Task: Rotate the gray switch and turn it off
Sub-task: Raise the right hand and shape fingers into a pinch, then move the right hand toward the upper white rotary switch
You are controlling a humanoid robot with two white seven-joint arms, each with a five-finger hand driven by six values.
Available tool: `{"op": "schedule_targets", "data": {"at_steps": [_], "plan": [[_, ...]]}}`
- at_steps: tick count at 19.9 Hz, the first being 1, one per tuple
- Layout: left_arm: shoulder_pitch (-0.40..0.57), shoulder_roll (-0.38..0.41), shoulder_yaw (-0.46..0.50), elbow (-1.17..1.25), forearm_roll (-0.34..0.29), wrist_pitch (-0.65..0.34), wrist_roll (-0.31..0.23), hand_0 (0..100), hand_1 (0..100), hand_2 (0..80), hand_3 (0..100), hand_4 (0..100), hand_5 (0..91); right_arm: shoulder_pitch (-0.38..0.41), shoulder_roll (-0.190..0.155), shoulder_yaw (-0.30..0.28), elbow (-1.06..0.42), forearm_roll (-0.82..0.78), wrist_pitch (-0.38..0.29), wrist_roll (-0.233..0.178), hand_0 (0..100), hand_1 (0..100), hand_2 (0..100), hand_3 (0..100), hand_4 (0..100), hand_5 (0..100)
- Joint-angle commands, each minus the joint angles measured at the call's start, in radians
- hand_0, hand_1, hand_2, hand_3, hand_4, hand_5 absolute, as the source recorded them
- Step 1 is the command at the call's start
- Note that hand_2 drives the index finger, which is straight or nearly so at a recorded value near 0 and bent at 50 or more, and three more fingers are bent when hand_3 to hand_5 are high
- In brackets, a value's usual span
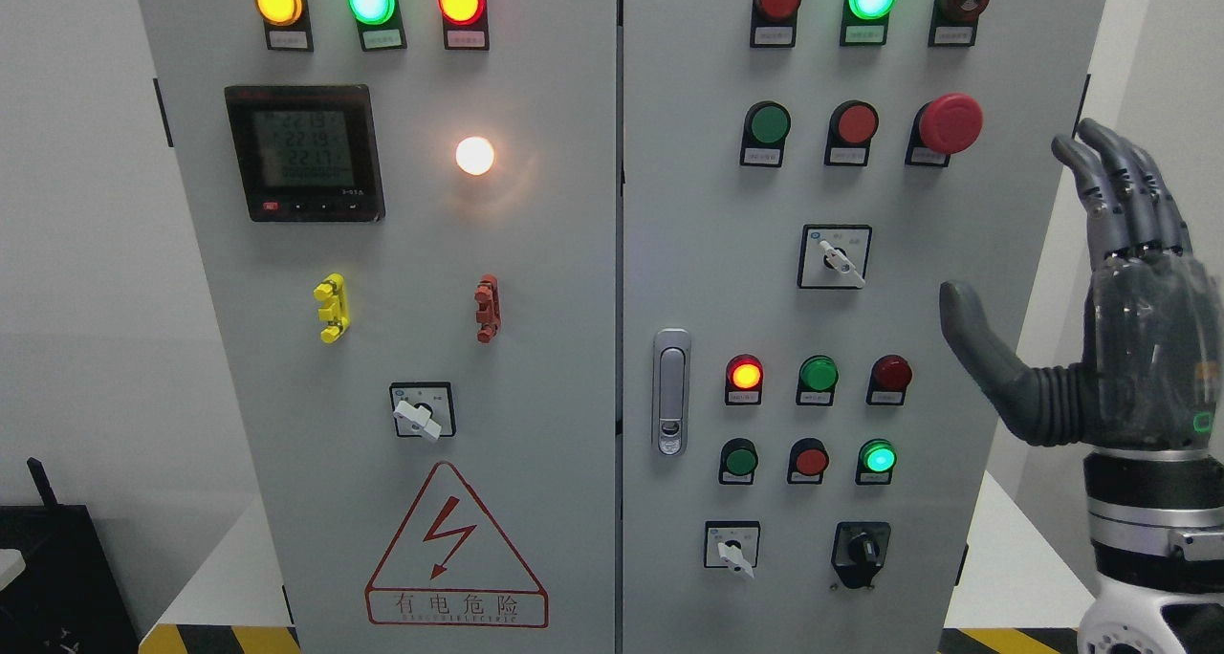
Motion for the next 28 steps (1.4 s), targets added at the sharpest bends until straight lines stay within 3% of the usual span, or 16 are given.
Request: {"op": "schedule_targets", "data": {"at_steps": [1, 2, 4, 7, 8, 10, 18, 28], "plan": [[-0.009, -0.001, 0.008, -0.025, 0.020, 0.001, -0.001, 12, 39, 0.0, 0, 0, 0.0, -0.001, 0.001, 0.004, 0.009, -0.001, 0.023, -0.005, 25, 29, 15, 56, 45, 47], [-0.009, 0.001, 0.008, -0.025, 0.020, -0.001, -0.001, 12, 39, 0.0, 0, 0, 0.0, -0.001, 0.003, 0.006, 0.011, -0.001, 0.030, -0.003, 25, 31, 17, 58, 48, 50], [-0.009, -0.001, 0.008, -0.025, 0.020, -0.001, -0.001, 12, 39, 0.0, 0, 0, 0.0, -0.001, 0.003, 0.006, 0.011, -0.001, 0.031, -0.003, 22, 37, 23, 60, 60, 67], [-0.009, 0.001, 0.008, -0.025, 0.020, -0.001, -0.001, 12, 39, 0.0, 0, 0, 0.0, 0.001, 0.008, 0.009, 0.009, -0.001, 0.031, -0.003, 19, 39, 27, 63, 71, 83], [-0.009, 0.001, 0.008, -0.025, 0.020, -0.001, -0.001, 12, 39, 0.0, 0, 0, 0.0, 0.001, 0.017, 0.011, 0.011, -0.001, 0.031, -0.005, 18, 39, 27, 63, 71, 84], [-0.009, -0.001, 0.008, -0.025, 0.020, -0.001, -0.001, 12, 39, 0.0, 0, 0, 0.0, 0.005, 0.032, 0.014, 0.011, -0.001, 0.031, -0.005, 17, 35, 34, 73, 82, 100], [-0.009, 0.001, 0.008, -0.025, 0.020, -0.001, -0.001, 12, 39, 0.0, 0, 0, 0.0, 0.019, 0.040, 0.080, 0.011, -0.001, 0.132, 0.003, 7, 32, 50, 91, 95, 100], [-0.009, -0.001, 0.008, -0.025, 0.020, -0.001, -0.001, 12, 39, 0.0, 0, 0, 0.0, 0.027, 0.086, 0.132, 0.037, -0.001, 0.224, 0.006, 3, 34, 52, 98, 100, 100]]}}
